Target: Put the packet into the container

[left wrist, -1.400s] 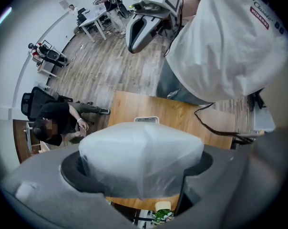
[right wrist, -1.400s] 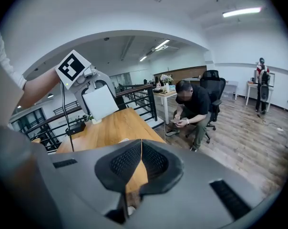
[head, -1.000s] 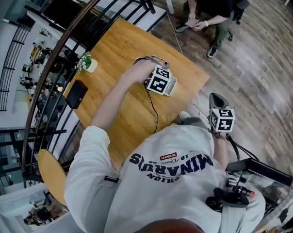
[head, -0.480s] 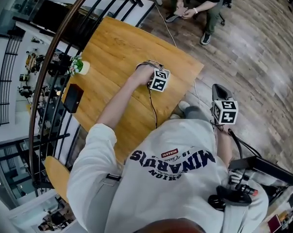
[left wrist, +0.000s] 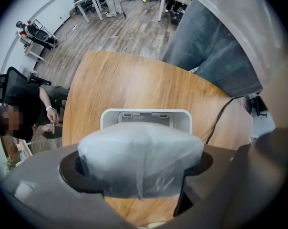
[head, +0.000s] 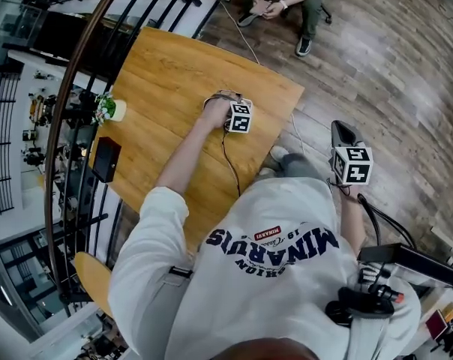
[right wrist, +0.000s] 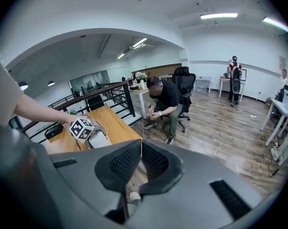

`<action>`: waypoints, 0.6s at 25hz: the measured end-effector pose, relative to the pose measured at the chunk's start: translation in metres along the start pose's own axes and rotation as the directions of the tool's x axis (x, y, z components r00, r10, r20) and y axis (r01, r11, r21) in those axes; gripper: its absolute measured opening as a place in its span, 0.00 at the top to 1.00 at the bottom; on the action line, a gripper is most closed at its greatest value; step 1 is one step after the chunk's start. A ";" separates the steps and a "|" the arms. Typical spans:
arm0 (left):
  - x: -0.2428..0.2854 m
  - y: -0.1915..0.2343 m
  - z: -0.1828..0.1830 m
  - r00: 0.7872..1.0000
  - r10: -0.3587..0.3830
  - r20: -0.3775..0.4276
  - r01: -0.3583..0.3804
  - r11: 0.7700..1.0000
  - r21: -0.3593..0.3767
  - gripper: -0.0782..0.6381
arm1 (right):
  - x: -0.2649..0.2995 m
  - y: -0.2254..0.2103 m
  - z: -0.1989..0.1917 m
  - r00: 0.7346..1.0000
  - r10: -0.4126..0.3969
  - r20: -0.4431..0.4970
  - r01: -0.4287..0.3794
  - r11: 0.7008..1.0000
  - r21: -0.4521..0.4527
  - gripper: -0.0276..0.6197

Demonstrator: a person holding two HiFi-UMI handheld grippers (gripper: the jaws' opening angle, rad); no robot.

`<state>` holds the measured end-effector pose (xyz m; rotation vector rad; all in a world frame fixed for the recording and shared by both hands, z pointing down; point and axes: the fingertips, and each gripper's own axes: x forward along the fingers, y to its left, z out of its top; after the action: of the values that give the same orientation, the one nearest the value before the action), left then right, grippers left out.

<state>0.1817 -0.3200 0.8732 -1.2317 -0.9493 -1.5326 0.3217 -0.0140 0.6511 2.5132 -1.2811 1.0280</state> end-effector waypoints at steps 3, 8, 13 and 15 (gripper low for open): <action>0.000 0.010 0.002 1.000 0.024 -0.002 -0.024 0.999 -0.022 0.24 | -0.001 -0.004 -0.002 1.000 -0.009 -0.004 0.009 1.000 0.008 0.94; 0.000 0.009 0.004 1.000 0.023 0.012 -0.022 0.999 -0.034 0.24 | -0.002 0.000 -0.002 1.000 -0.005 0.000 0.005 1.000 0.014 0.94; -0.003 0.008 0.005 1.000 0.004 0.003 -0.003 0.999 -0.038 0.24 | -0.002 0.003 0.000 1.000 0.005 0.004 -0.005 1.000 0.012 0.94; -0.002 0.009 0.006 1.000 0.007 0.012 -0.007 0.999 -0.052 0.24 | -0.001 0.003 0.002 1.000 0.007 0.006 -0.008 1.000 0.008 0.94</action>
<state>0.1918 -0.3167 0.8724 -1.2814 -0.9173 -1.5544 0.3201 -0.0162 0.6481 2.5212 -1.2915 1.0300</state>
